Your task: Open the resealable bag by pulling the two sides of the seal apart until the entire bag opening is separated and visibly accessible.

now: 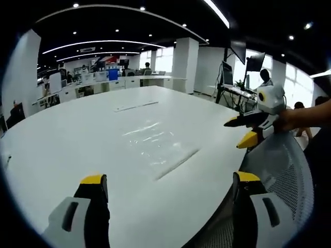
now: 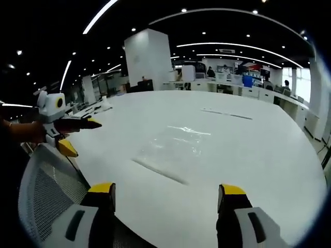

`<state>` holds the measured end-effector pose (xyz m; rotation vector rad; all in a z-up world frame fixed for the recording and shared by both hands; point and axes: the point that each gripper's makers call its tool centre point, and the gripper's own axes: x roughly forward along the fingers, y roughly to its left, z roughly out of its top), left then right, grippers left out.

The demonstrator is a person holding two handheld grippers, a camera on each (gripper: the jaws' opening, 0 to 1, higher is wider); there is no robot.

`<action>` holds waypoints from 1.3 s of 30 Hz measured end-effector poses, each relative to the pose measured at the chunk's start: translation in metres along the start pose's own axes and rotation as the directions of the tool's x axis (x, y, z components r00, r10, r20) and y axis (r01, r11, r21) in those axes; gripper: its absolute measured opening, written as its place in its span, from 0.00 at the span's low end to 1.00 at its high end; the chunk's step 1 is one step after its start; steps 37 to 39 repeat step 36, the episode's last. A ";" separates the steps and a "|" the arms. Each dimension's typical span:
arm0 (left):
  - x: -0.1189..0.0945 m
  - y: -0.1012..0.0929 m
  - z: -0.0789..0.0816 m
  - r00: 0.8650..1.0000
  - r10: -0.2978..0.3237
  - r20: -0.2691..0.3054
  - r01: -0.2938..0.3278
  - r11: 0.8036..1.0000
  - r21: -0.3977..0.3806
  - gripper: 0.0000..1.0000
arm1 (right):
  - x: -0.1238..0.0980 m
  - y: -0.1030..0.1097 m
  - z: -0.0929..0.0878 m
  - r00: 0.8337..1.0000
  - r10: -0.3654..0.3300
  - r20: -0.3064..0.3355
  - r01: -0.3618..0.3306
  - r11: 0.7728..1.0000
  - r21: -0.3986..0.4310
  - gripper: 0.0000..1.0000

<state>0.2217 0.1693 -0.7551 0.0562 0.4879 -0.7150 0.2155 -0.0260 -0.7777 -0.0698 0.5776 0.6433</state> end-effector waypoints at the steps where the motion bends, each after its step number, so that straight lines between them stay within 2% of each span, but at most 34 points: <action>1: 0.000 0.000 0.000 1.000 -0.003 -0.003 0.003 1.000 0.001 0.99 | 0.000 0.000 0.000 1.000 -0.001 0.000 0.001 1.000 0.000 0.81; 13: 0.001 -0.009 0.003 1.000 -0.025 -0.007 0.025 1.000 0.012 0.99 | -0.002 -0.001 0.004 1.000 -0.010 0.022 0.010 1.000 0.003 0.80; 39: -0.011 -0.020 -0.002 1.000 -0.013 0.010 0.013 1.000 -0.001 0.99 | -0.003 0.001 0.003 1.000 -0.015 0.023 0.015 1.000 -0.009 0.79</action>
